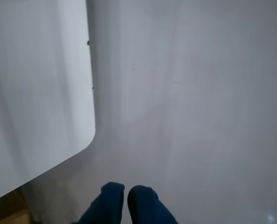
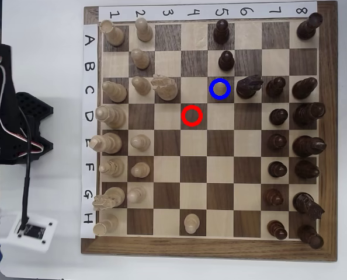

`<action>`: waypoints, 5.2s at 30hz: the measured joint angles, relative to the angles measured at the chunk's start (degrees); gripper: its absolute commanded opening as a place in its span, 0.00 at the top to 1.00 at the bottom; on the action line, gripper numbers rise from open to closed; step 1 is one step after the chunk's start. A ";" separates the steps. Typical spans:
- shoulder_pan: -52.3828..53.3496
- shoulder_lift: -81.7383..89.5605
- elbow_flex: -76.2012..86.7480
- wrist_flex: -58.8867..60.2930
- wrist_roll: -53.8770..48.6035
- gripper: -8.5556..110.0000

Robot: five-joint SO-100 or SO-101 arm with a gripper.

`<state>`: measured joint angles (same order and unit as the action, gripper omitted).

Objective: Move the piece to destination

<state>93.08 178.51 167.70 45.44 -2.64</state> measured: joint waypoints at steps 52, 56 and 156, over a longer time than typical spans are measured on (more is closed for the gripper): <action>2.64 14.41 13.89 15.56 -3.96 0.93; 3.16 14.41 13.89 15.91 -3.16 0.93; 4.92 14.41 13.89 15.91 -2.02 0.93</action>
<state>98.00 192.92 181.58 61.35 -4.66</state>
